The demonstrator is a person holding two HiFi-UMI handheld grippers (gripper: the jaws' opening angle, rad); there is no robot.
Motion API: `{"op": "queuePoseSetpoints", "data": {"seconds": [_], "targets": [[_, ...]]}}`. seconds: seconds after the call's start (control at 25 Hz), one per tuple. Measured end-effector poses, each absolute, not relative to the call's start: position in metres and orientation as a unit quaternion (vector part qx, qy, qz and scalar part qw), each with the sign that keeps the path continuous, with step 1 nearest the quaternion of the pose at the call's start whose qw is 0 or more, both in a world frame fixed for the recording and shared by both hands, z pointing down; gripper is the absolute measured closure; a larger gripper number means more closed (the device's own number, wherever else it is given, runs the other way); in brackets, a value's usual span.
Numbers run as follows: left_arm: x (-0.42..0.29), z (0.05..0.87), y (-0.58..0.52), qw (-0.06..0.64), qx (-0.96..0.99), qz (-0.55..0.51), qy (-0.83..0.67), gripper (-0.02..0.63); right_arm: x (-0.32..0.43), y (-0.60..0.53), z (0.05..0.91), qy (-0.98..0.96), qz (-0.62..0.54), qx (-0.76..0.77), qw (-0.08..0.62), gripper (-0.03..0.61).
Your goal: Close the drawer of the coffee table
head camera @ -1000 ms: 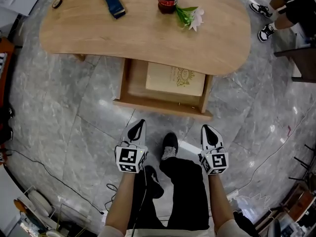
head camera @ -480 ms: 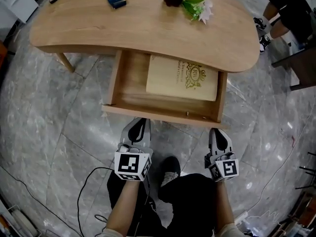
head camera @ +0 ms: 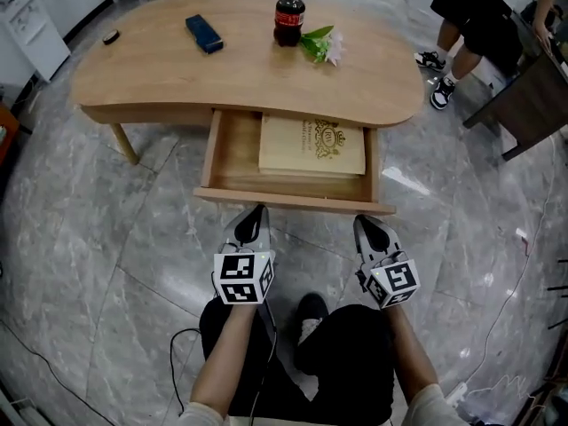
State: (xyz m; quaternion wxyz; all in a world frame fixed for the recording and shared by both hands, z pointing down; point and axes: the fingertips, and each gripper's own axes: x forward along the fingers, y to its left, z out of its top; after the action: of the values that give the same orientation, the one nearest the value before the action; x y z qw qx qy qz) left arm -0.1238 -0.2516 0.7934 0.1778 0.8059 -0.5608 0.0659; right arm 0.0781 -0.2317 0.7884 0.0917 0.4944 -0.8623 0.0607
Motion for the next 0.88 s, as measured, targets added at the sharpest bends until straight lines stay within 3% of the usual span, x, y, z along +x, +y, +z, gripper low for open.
{"op": "queuePoseSetpoints", "data": {"seconds": [0.88], "targets": [[-0.127,0.778,-0.261,0.168,0.816,0.019,-0.552,0.606,0.062,-0.235,0.761,-0.898,0.008,0.433,0.077,0.563]]}}
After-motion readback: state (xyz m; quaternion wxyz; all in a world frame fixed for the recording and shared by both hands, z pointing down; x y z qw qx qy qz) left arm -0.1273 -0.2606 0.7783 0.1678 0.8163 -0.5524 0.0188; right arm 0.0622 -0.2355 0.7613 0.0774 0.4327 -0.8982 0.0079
